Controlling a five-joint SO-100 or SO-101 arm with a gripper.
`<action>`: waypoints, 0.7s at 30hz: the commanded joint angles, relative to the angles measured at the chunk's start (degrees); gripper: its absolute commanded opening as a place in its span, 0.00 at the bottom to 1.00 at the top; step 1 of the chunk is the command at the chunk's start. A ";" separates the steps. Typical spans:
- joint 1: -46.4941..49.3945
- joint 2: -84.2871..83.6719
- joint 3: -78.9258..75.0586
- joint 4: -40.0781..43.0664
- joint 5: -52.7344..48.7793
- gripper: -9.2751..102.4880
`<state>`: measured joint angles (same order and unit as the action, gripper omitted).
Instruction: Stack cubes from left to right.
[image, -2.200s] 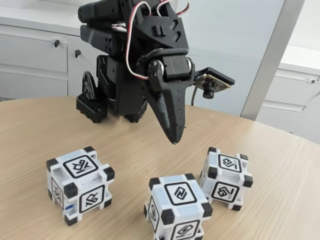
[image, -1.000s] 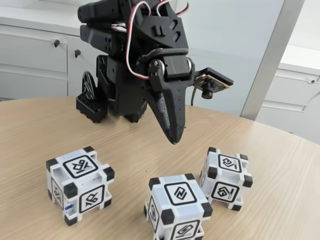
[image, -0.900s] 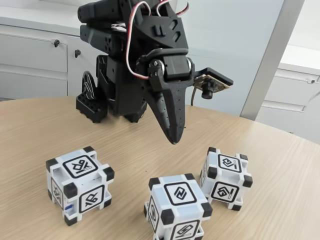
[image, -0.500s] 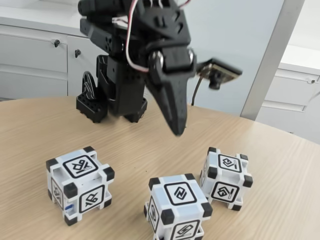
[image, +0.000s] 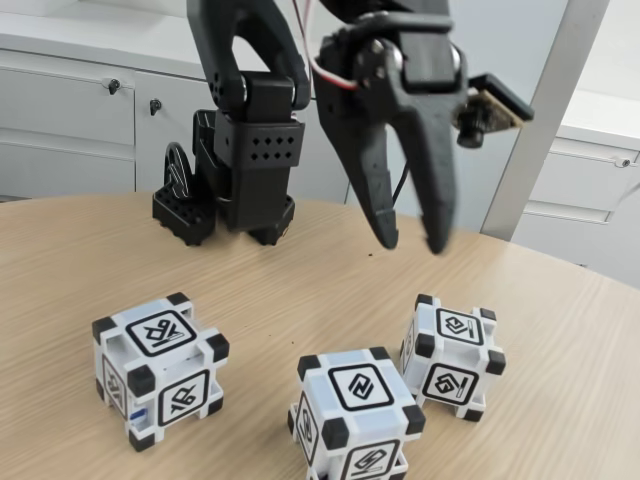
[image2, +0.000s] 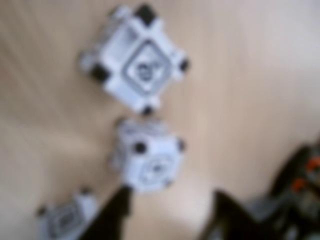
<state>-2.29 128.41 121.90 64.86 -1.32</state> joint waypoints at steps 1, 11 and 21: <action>-0.62 -5.10 -5.45 -0.88 -0.79 0.36; -3.08 -14.59 -14.33 0.00 -24.26 0.49; -9.05 -15.47 -13.80 0.18 -33.93 0.49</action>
<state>-11.07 113.29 110.30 64.95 -33.49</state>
